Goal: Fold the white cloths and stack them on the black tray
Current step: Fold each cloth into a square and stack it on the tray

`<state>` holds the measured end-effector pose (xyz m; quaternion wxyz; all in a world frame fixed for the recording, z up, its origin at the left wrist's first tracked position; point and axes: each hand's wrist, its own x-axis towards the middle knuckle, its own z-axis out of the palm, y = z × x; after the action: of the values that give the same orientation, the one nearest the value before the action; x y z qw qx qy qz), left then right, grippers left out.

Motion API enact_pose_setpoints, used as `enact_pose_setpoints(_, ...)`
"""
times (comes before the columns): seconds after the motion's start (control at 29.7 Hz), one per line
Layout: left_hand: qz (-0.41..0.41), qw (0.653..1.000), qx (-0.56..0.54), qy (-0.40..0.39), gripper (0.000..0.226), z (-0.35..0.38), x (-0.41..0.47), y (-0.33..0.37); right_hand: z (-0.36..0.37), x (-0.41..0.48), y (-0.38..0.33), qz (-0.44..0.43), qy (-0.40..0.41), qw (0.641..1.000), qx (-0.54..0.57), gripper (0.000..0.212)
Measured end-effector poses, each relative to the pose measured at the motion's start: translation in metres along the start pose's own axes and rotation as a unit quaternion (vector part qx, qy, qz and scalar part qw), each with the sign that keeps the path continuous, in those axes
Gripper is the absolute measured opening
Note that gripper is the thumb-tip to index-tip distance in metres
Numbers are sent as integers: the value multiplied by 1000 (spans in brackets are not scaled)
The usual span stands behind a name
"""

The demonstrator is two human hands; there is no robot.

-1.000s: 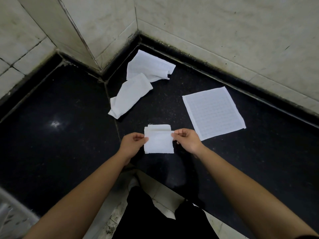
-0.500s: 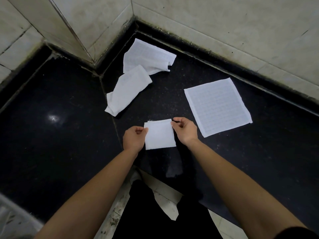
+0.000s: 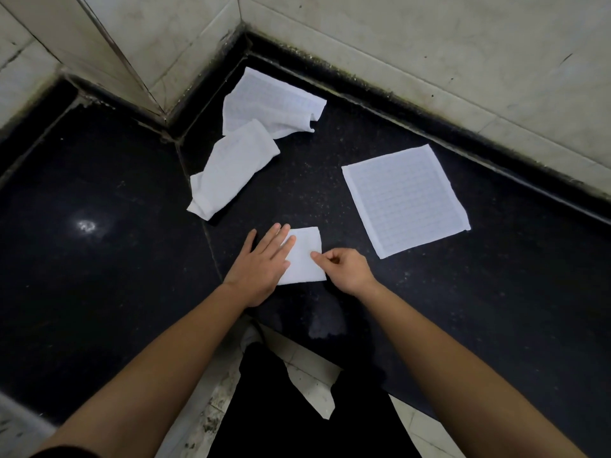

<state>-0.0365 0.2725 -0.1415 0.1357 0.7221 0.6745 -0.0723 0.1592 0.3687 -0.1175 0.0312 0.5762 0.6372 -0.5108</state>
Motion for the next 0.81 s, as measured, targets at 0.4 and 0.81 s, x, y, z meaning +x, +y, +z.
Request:
enact_pose_setpoints(0.4, -14, 1000, -12, 3, 69, 2, -6, -10, 8, -18, 35, -278, 188, 888, -315, 34)
enact_pose_setpoints(0.81, 6, 998, 0, -69, 86, 9, -24, -31, 2, 23, 30, -247, 14, 798, -550, 88)
